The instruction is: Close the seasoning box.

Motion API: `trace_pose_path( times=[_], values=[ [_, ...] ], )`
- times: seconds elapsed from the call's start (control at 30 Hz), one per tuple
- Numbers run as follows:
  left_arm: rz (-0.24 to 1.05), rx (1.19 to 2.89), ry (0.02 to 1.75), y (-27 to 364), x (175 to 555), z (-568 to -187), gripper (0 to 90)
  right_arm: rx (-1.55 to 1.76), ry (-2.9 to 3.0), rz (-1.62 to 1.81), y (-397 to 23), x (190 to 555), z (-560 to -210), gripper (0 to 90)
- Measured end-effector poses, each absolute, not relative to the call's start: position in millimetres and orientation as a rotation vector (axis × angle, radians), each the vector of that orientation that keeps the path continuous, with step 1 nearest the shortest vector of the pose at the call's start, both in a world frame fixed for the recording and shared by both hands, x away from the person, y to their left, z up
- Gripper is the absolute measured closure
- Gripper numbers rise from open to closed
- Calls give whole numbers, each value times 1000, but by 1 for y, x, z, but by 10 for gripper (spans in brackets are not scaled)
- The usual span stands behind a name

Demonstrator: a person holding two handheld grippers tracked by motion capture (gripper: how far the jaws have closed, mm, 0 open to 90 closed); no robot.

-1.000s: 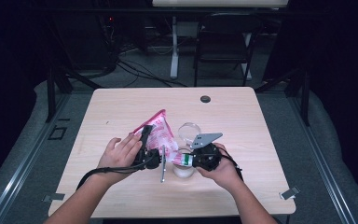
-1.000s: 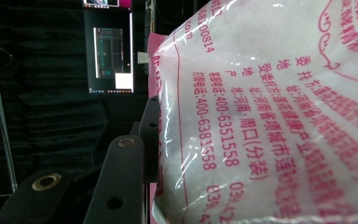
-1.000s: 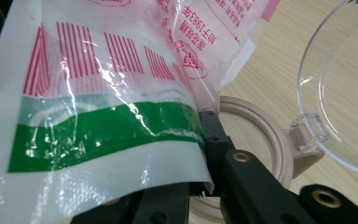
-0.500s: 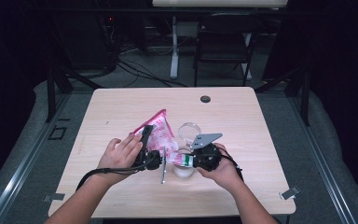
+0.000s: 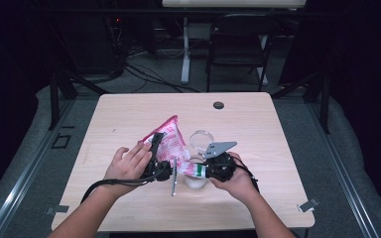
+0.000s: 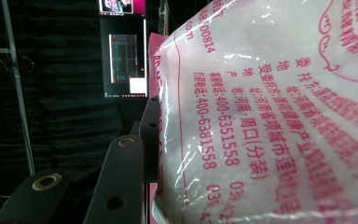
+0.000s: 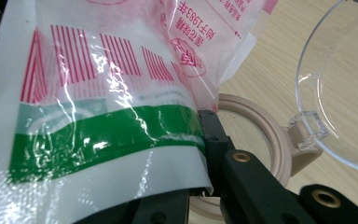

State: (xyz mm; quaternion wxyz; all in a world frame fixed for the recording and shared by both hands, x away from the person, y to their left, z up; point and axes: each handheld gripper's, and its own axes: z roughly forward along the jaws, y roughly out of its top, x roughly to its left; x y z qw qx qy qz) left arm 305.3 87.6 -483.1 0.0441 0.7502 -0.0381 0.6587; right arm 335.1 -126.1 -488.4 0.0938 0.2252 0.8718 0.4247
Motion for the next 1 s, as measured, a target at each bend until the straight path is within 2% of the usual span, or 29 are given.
trace_pose_path(
  times=[0.4,0.63,1.0],
  values=[
    [2016,2304,-102,88,304,-482,645,659,2598,1251,-125,335,-489,900],
    [2026,2245,-125,89,306,-483,644,666,2594,1254,-124,335,-490,900],
    [2024,2278,-111,88,304,-480,645,670,2591,1256,-124,335,-491,900]
  ],
)
